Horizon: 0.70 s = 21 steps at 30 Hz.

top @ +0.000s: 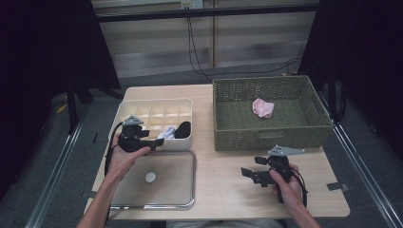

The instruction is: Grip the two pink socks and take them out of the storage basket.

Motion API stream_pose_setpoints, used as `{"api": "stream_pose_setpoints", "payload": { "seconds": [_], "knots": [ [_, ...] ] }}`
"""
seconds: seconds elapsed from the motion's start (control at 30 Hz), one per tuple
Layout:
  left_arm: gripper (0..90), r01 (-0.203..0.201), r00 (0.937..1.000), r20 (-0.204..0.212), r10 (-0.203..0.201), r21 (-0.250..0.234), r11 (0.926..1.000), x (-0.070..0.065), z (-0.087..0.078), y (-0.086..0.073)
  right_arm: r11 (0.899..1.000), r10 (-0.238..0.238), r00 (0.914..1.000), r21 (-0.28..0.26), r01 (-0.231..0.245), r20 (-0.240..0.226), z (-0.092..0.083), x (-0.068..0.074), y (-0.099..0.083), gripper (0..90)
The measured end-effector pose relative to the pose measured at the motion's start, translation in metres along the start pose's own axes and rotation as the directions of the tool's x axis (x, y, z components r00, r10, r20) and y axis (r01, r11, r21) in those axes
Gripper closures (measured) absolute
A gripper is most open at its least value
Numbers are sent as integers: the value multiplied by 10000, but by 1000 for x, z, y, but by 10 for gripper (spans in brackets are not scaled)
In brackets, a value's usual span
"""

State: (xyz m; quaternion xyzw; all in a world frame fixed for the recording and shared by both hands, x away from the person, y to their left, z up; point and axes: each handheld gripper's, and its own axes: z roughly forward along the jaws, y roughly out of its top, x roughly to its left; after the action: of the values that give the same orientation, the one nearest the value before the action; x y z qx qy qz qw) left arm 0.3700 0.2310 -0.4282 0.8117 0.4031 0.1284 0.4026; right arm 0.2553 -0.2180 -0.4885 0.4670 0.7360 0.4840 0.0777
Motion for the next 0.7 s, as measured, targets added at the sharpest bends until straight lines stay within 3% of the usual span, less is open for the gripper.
{"api": "stream_pose_setpoints", "payload": {
  "seconds": [0.13, 0.23, 0.33, 0.4, 0.43, 0.57, 0.63, 0.7],
  "knots": [
    [233, 147, 9999, 89, -145, -208, 9997, -5, -5, -7, 10000, -47, 10000, 3, 47, -75, -2, 0, 1, 191],
    [241, 220, 9987, 468, -210, -207, 9995, -8, -9, -13, 10000, -39, 10000, 38, 39, -85, -2, -1, 3, 201],
    [251, 36, 9985, 555, -28, -150, 9999, -11, -13, -21, 9999, -95, 9999, 85, 95, -92, -4, 0, 5, 233],
    [260, -72, 9951, 987, 79, -74, 9999, -14, -15, -26, 9998, -101, 9999, 160, 104, -135, -4, 0, 5, 245],
    [254, -199, 9955, 926, 207, -96, 9998, -16, -17, -29, 9996, -172, 9998, 210, 174, -102, -5, 1, 6, 283],
    [260, -131, 9950, 989, 147, -167, 9998, -20, -20, -40, 9994, -298, 9996, 151, 298, -12, -6, 2, 10, 342],
    [277, -273, 9940, 1057, 293, -200, 9994, -24, -22, -45, 9999, -172, 9997, -18, 172, -153, -6, 1, 13, 374],
    [261, -164, 9921, 1241, 185, -183, 9997, -27, -24, -50, 9999, -146, 9996, -75, 144, -231, -7, 1, 15, 392]
  ]
}}
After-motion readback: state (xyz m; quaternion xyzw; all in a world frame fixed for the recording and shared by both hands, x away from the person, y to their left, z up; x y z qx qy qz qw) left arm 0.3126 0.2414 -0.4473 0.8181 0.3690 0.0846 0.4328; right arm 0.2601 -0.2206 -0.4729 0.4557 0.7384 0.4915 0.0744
